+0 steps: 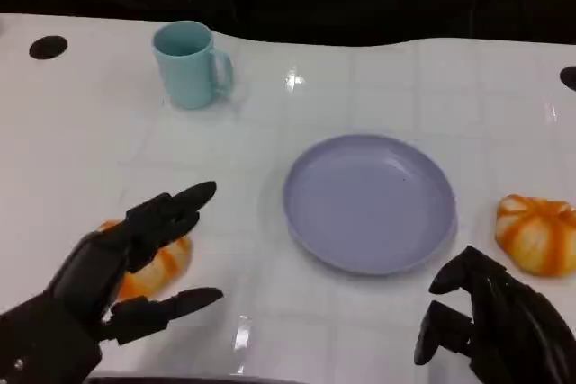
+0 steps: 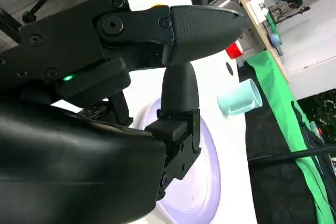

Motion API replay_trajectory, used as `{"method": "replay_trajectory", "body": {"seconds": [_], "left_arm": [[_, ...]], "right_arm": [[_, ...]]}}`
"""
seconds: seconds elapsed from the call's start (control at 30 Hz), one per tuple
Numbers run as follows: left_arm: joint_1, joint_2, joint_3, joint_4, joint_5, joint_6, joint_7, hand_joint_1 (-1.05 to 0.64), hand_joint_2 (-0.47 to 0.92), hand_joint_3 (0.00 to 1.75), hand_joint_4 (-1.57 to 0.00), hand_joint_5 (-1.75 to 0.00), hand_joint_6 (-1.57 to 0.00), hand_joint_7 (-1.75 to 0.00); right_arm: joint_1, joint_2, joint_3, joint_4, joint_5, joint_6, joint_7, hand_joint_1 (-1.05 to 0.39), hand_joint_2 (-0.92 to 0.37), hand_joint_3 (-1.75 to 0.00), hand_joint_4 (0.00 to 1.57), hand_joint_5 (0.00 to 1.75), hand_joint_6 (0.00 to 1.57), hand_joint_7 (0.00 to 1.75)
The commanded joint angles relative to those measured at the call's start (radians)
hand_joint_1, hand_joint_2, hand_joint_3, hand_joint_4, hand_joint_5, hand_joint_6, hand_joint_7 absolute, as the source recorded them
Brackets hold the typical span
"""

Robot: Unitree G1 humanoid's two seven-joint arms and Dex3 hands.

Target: Grasp the bread from the table and place it into the plate.

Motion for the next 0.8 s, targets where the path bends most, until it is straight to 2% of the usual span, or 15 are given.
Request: {"method": "replay_trajectory", "body": {"seconds": [0.03, 0.13, 0.33, 0.8], "left_arm": [[0.001, 0.045, -0.003, -0.029, 0.073, -0.019, 0.04, -0.38, 0.87, 0.0, -0.19, -0.19, -0.33, 0.0], [-0.001, 0.073, -0.013, -0.041, 0.167, -0.034, 0.076, -0.41, 0.88, 0.0, -0.2, -0.19, -0.33, 0.0], [0.0, 0.114, -0.041, -0.113, 0.426, 0.022, 0.161, -0.46, 0.88, 0.0, -0.22, -0.18, -0.37, -0.01], [-0.052, 0.156, -0.079, -0.167, 0.597, 0.16, 0.13, -0.45, 0.89, 0.0, -0.18, -0.11, -0.29, 0.0]], "right_arm": [[-0.002, -0.006, -0.006, -0.005, 0.0, -0.009, -0.001, -0.55, -0.92, -0.41, 0.72, 1.75, 0.43, 1.72], [-0.001, -0.005, -0.005, -0.004, -0.001, -0.012, 0.0, -0.55, -0.92, -0.41, 0.72, 1.75, 0.43, 1.72], [-0.005, -0.012, -0.005, -0.005, -0.001, -0.003, 0.003, -0.55, -0.92, -0.43, 0.71, 1.75, 0.43, 1.73], [-0.002, -0.009, -0.001, -0.005, -0.009, -0.01, 0.0, -0.54, -0.92, -0.44, 0.71, 1.75, 0.44, 1.73]]}}
